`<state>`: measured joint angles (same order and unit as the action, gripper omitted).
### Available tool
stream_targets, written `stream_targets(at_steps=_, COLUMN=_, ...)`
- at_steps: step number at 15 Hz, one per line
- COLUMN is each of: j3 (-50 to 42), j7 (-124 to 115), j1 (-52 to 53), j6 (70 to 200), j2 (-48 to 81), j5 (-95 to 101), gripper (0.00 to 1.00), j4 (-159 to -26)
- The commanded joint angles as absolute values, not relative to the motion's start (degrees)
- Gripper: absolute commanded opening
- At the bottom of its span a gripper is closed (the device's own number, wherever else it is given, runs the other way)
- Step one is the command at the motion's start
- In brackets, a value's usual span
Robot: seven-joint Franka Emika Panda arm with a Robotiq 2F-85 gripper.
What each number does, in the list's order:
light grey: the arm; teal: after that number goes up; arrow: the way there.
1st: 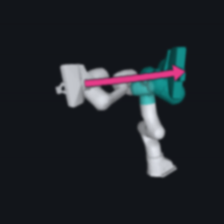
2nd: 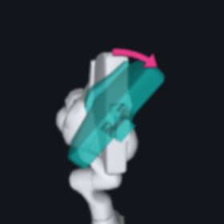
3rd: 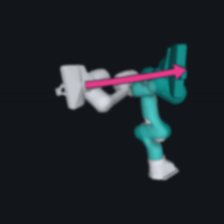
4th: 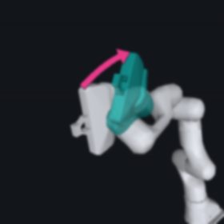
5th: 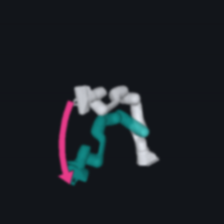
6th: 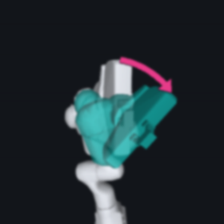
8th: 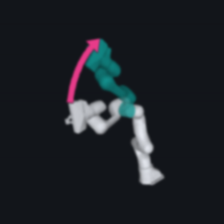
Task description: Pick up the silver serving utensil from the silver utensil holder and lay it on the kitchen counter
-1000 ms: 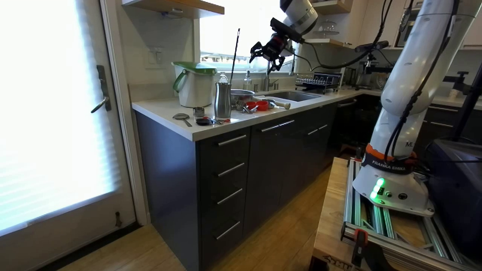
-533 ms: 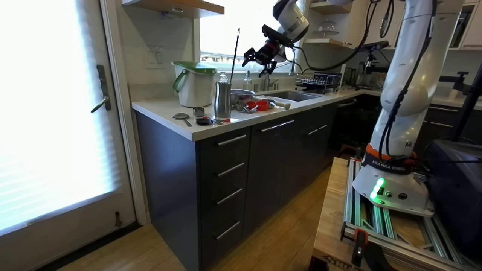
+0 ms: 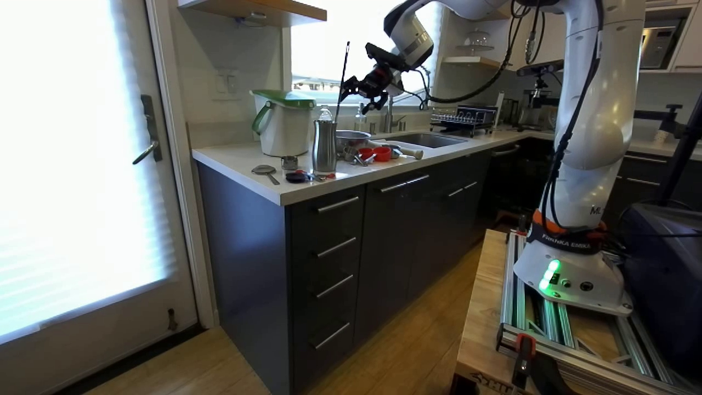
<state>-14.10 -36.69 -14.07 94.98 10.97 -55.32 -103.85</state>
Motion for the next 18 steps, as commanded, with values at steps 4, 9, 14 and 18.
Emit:
stream_targets(at_steps=4, j3=-13.6, j7=-40.1, j1=-14.5, j6=92.7, j2=15.7, j5=-59.6, gripper=0.86, j4=-99.1)
stream_targets(at_steps=9, j3=-13.2, j7=-40.8, j1=-14.4, j6=92.6, j2=17.2, j5=-60.4, gripper=0.42, j4=-98.3)
stream_targets(at_steps=14, j3=-12.8, j7=-40.8, j1=-14.5, j6=92.4, j2=18.2, j5=-61.1, gripper=0.47, j4=-97.9)
stream_targets(at_steps=18, j3=-12.6, j7=-40.8, j1=-14.4, j6=92.1, j2=18.7, j5=-61.6, gripper=0.41, j4=-97.8)
